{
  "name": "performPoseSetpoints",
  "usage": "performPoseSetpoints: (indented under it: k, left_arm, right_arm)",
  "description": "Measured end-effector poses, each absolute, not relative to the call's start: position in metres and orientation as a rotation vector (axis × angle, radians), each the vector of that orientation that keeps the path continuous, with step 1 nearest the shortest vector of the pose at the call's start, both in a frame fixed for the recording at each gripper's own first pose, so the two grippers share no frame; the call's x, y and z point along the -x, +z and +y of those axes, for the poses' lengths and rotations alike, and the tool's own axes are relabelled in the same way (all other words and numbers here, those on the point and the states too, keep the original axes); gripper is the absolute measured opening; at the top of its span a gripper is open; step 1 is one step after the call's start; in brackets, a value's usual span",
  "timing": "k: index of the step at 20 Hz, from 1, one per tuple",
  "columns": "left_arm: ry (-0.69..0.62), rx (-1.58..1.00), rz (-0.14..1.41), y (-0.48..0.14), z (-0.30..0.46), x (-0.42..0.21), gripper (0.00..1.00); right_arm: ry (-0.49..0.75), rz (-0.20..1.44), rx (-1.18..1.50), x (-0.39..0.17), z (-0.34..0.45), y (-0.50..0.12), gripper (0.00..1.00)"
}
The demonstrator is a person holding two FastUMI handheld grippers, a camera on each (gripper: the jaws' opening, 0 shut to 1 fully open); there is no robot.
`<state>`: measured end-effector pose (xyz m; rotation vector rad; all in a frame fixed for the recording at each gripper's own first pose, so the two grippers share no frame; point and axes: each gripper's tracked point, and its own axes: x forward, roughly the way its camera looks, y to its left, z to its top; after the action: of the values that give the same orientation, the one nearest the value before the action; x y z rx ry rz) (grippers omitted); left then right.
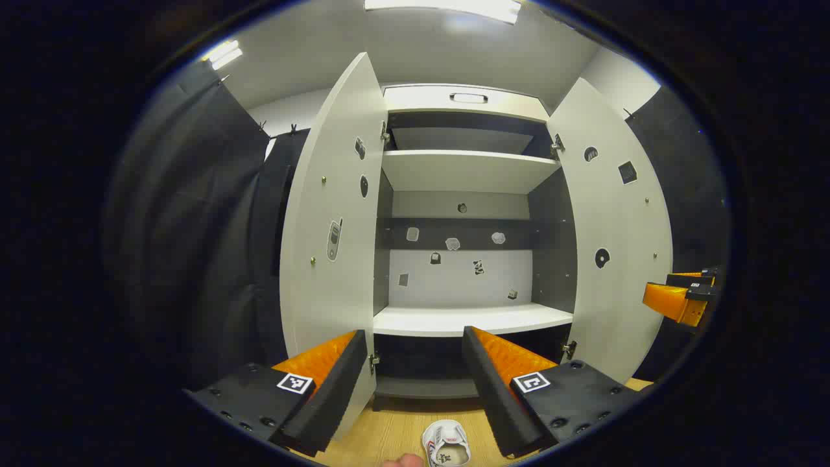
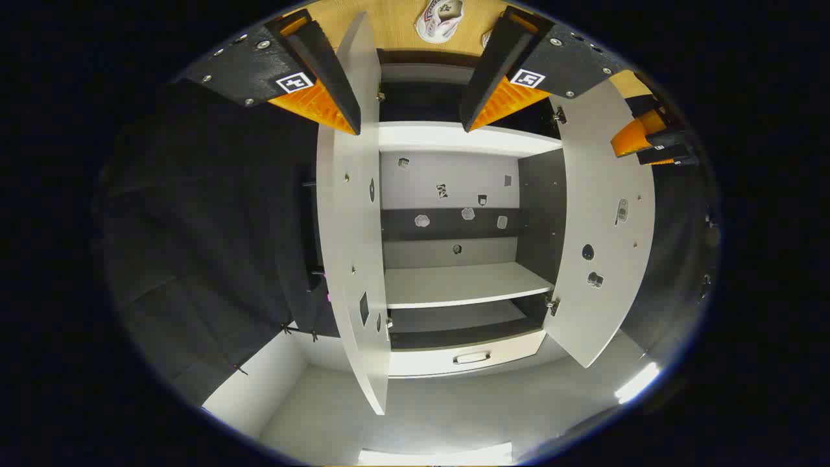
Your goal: Grab one shoe with the right hand and put it into the shoe cabinet, grab the other shoe with the left hand and put it into the shoe cabinet; then close the right door with the right hand and the left door with the left hand.
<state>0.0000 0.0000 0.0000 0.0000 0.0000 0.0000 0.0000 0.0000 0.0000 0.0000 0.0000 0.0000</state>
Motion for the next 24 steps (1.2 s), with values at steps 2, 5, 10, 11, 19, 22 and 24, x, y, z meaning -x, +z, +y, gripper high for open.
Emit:
performPoseSetpoints:
  k: [2,5,10,11,19,22,24]
  left_arm:
    - [-0.004,0.001,0.002,-0.001,0.0,0.001,0.96]
    - [-0.008,0.005,0.002,-0.001,0.0,-0.001,0.94]
    - [-0.006,0.002,-0.001,-0.001,0.0,0.0,0.94]
    - [-0.007,0.002,0.0,-0.001,0.0,0.0,0.94]
    - [-0.006,0.004,0.003,-0.001,0.002,0.0,0.96]
    - [-0.007,0.007,0.009,-0.004,0.001,0.0,0.99]
    - [-0.006,0.006,0.009,-0.004,0.002,0.0,0.96]
  right_arm:
    - [0.002,0.004,-0.008,-0.001,0.001,-0.001,0.94]
    - [-0.001,0.001,-0.008,-0.001,0.001,0.0,0.94]
    - [-0.004,-0.006,-0.007,0.0,0.002,0.003,0.94]
    - [-0.004,-0.005,-0.007,0.0,0.002,0.002,0.94]
    - [-0.002,0.006,0.015,-0.001,0.008,0.0,0.94]
    - [-0.019,0.041,0.039,-0.007,0.008,-0.009,0.94]
    - [-0.001,0.058,0.028,-0.011,0.015,-0.014,0.94]
